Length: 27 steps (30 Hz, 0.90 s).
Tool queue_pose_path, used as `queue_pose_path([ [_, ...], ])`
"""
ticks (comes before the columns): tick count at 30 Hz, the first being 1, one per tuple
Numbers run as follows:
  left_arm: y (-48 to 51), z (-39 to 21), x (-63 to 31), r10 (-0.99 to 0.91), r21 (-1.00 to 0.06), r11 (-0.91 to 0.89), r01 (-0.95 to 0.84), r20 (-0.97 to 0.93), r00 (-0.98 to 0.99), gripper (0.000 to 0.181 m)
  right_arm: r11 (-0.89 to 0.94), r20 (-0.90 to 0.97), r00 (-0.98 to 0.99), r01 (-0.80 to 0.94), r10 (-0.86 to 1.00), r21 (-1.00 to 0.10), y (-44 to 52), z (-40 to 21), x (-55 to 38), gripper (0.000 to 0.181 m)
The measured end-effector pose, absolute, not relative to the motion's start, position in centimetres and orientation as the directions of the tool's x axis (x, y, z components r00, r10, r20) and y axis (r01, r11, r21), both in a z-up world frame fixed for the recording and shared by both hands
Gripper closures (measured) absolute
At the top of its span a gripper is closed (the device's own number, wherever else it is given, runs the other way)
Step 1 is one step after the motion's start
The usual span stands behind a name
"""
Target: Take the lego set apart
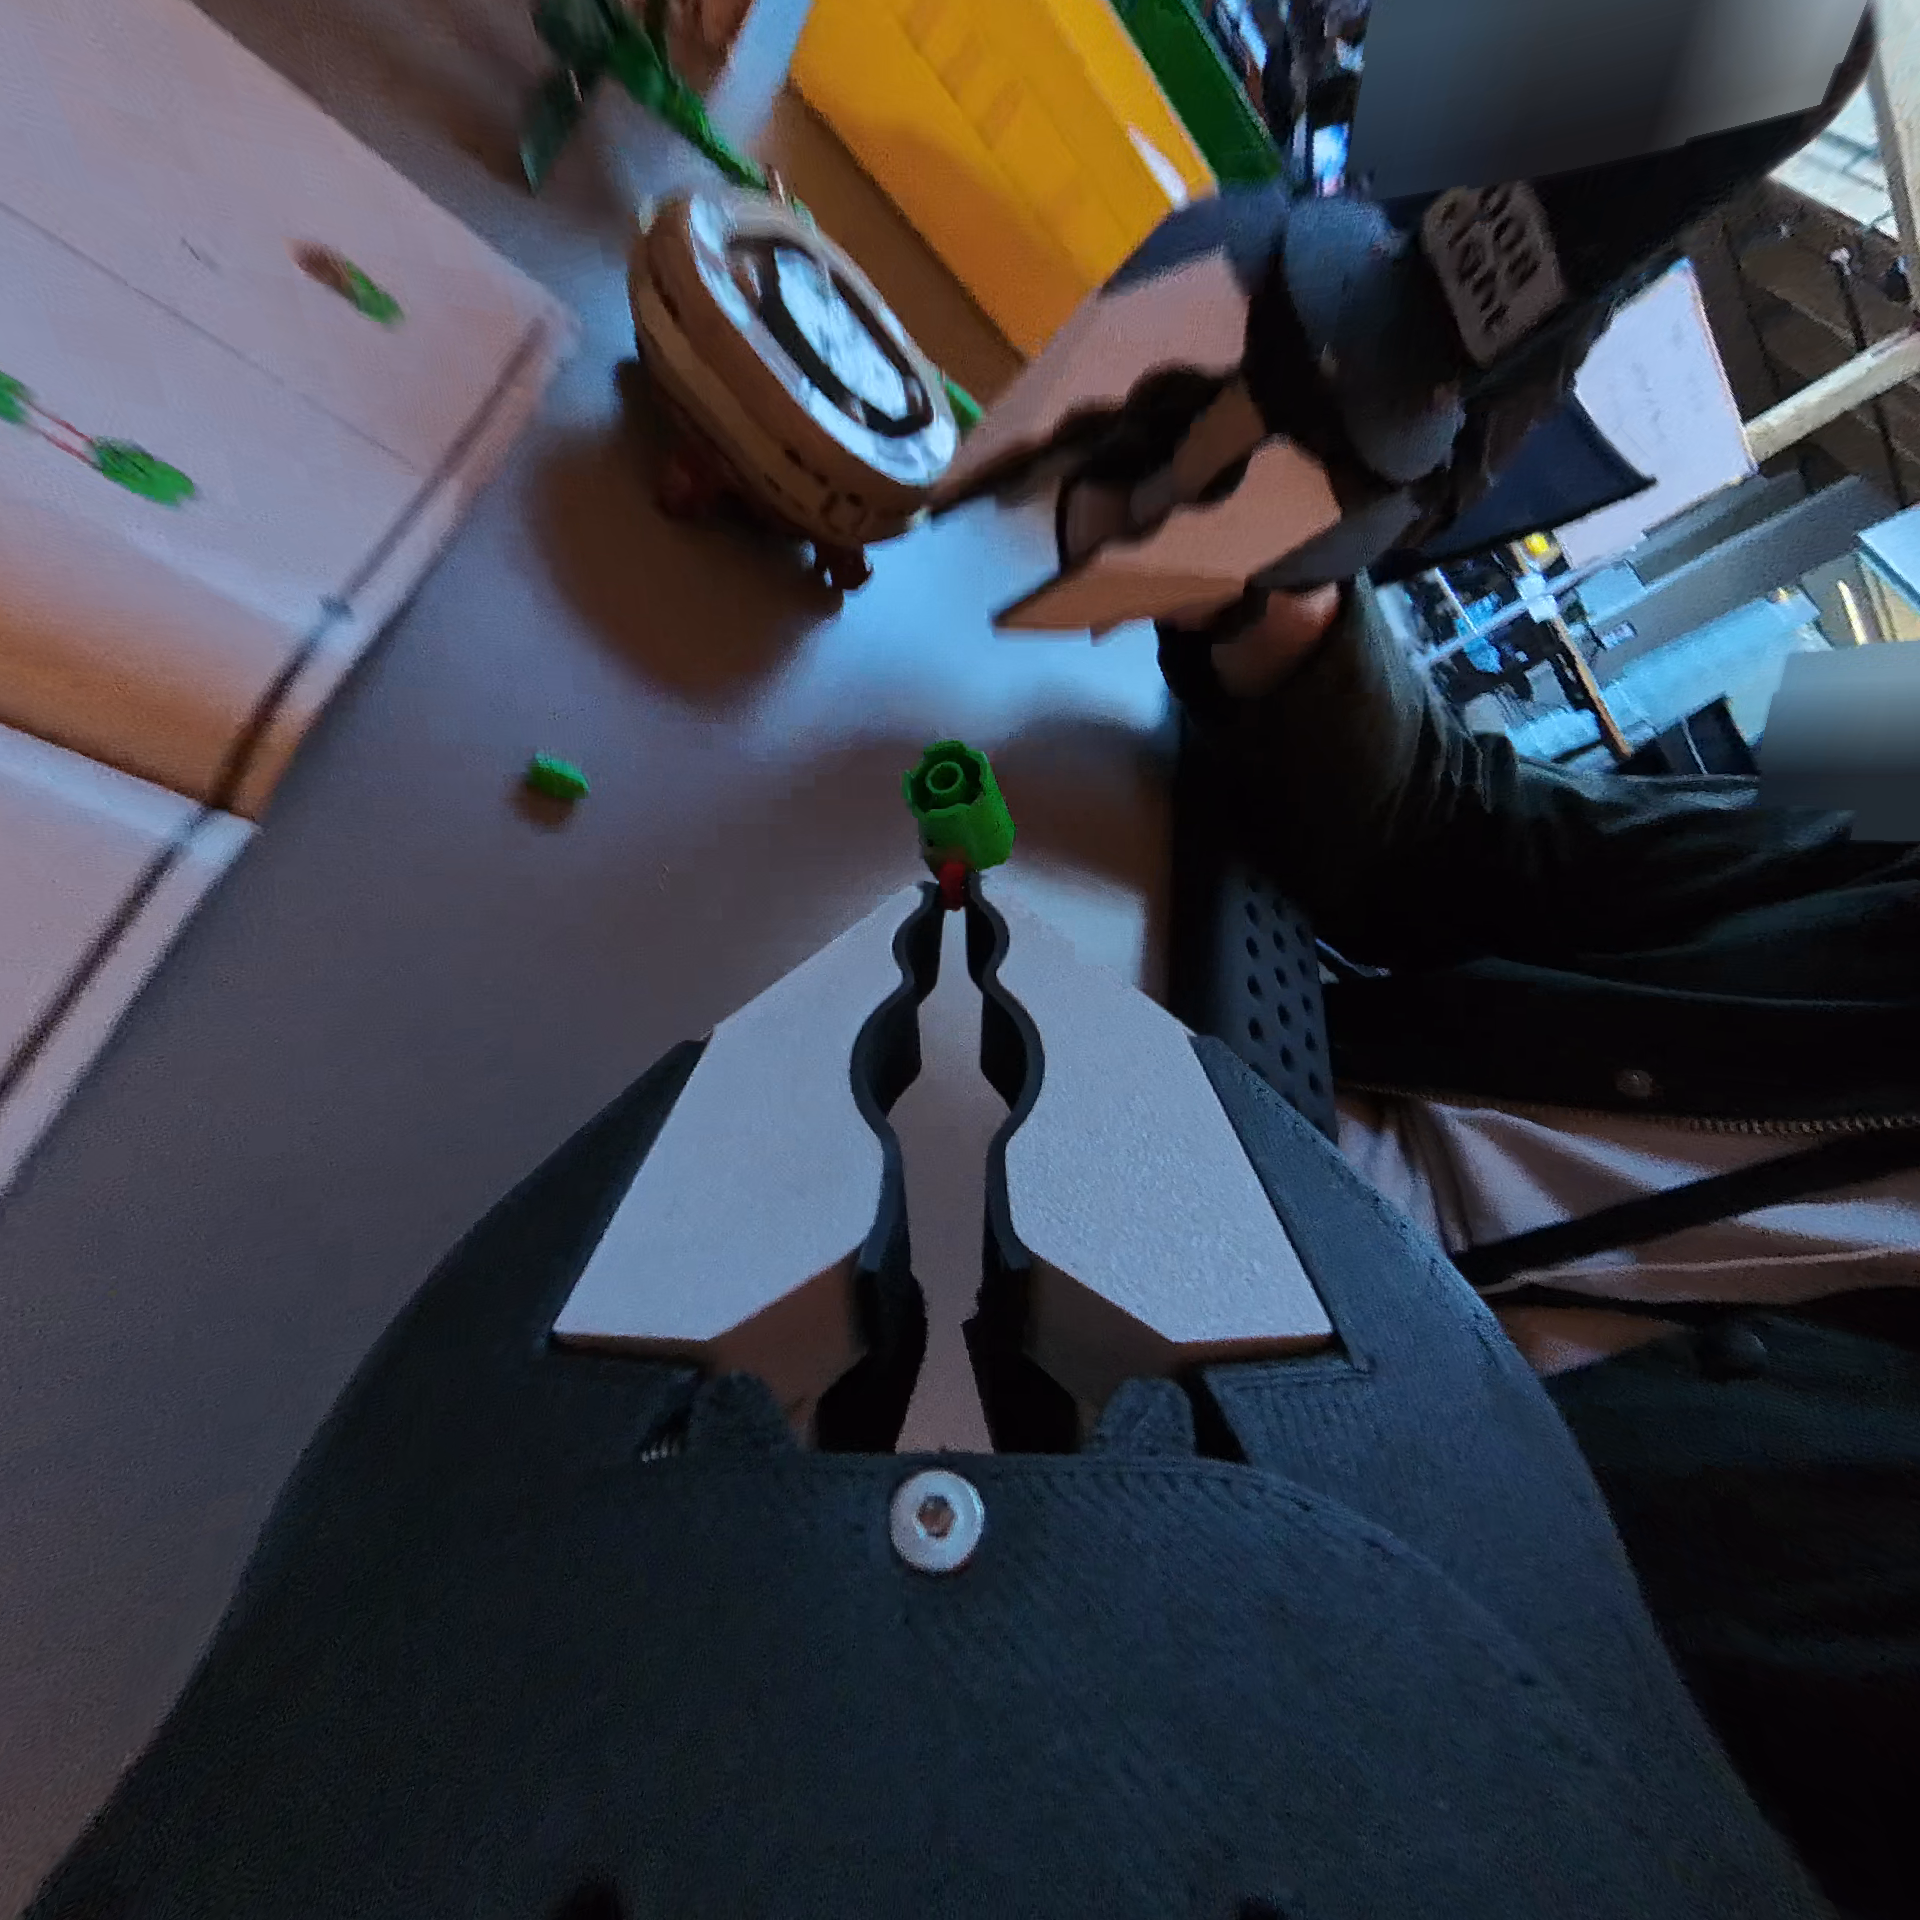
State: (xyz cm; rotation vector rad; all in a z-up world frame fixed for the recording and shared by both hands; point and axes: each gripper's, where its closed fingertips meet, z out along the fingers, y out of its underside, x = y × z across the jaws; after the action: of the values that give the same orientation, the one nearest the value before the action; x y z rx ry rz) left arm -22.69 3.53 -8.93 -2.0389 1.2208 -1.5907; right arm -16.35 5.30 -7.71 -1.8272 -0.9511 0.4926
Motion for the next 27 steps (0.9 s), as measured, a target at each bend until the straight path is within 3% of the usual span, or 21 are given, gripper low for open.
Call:
queue_pose_path([
  [8,9.6,-5.6,-25.4,-0.872,-0.865,-0.451,-0.221,0.374,0.316,0.179,-0.368,0.038,0.705,0.414,0.708,-0.833,9.7,-11.6,-22.6,0.159],
  [12,10.4,-5.6,-26.2,-0.851,-0.859,-0.476,-0.190,0.396,0.345,0.179,-0.476,-0.025,0.727,0.424,0.687,-0.770,10.3,-14.2,-24.6,0.159],
  [15,10.6,-5.6,-26.4,-0.842,-0.850,-0.497,-0.174,0.423,0.337,0.179,-0.477,0.025,0.724,0.479,0.689,-0.737,10.3,-15.4,-25.6,0.161],
  [16,10.6,-5.6,-26.5,-0.840,-0.850,-0.499,-0.170,0.426,0.336,0.179,-0.476,0.048,0.720,0.505,0.692,-0.720,10.3,-15.8,-25.8,0.171],
  [21,11.0,-5.2,-26.9,-0.832,-0.850,-0.507,-0.142,0.440,0.337,0.179,-0.424,0.054,0.659,0.542,0.750,-0.725,9.5,-15.1,-26.2,0.173],
  [24,11.2,-4.8,-27.2,-0.821,-0.847,-0.521,-0.103,0.465,0.330,0.179,-0.375,-0.236,0.414,0.297,0.879,-0.878,4.8,-8.8,-28.8,0.173],
  [25,11.1,-4.6,-27.2,-0.818,-0.842,-0.531,-0.092,0.481,0.315,0.179,-0.420,-0.367,0.279,0.162,0.888,-0.893,3.0,-5.7,-29.2,0.173],
  [27,10.9,-4.3,-27.0,-0.814,-0.835,-0.546,-0.076,0.506,0.286,0.179,-0.570,-0.568,-0.038,-0.033,0.822,-0.821,0.0,0.0,-28.9,0.173],
])
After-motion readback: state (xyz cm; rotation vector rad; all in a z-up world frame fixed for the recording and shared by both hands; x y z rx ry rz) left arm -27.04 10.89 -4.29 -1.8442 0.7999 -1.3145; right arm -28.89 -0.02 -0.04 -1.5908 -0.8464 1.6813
